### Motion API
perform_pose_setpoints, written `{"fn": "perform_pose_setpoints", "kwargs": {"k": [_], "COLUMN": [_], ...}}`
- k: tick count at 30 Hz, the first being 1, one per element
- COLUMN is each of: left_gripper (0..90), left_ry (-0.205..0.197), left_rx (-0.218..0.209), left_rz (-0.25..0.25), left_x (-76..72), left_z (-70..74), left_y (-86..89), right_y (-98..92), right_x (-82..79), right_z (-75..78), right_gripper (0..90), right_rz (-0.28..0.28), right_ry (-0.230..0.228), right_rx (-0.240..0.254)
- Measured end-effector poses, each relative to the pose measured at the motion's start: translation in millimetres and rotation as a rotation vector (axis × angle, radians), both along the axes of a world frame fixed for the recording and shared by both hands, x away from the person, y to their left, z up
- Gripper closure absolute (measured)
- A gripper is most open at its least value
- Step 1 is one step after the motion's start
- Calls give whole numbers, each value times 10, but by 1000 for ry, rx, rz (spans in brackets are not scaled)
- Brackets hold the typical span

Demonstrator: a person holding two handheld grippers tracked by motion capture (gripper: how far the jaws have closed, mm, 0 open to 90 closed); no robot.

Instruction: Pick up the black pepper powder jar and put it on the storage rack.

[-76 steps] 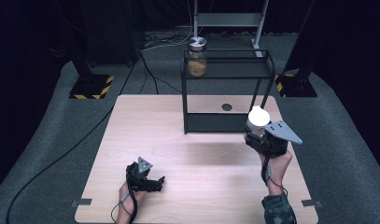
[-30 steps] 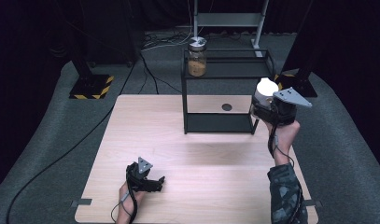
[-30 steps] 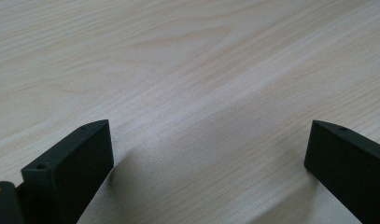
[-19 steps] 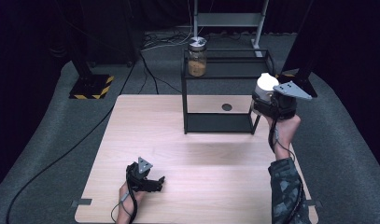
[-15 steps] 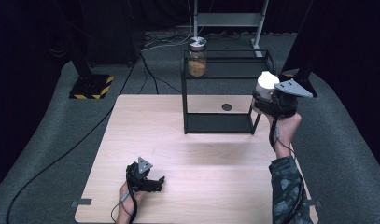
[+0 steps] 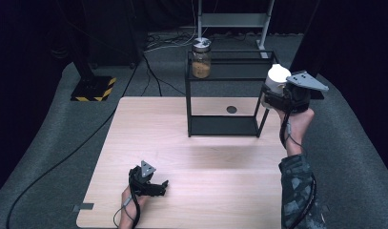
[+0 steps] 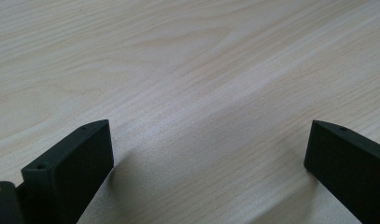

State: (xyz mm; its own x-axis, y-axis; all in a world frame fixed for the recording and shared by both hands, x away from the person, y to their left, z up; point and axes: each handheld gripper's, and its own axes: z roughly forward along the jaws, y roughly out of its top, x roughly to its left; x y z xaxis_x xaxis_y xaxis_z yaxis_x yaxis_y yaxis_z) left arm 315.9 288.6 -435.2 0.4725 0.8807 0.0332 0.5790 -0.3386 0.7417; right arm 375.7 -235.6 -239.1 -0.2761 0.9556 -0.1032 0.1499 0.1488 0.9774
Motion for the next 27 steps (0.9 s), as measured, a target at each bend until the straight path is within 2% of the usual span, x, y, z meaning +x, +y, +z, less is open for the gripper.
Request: {"fn": "perform_pose_setpoints", "kwargs": {"k": [27], "left_gripper": [10], "left_ry": [0], "left_rx": [3], "left_rz": [-5], "left_x": [1], "left_z": [2], "left_y": [2], "right_y": [25], "right_x": [-43], "right_z": [296], "right_gripper": [298], "right_rz": [1], "right_ry": [-47], "right_rx": [-36]}}
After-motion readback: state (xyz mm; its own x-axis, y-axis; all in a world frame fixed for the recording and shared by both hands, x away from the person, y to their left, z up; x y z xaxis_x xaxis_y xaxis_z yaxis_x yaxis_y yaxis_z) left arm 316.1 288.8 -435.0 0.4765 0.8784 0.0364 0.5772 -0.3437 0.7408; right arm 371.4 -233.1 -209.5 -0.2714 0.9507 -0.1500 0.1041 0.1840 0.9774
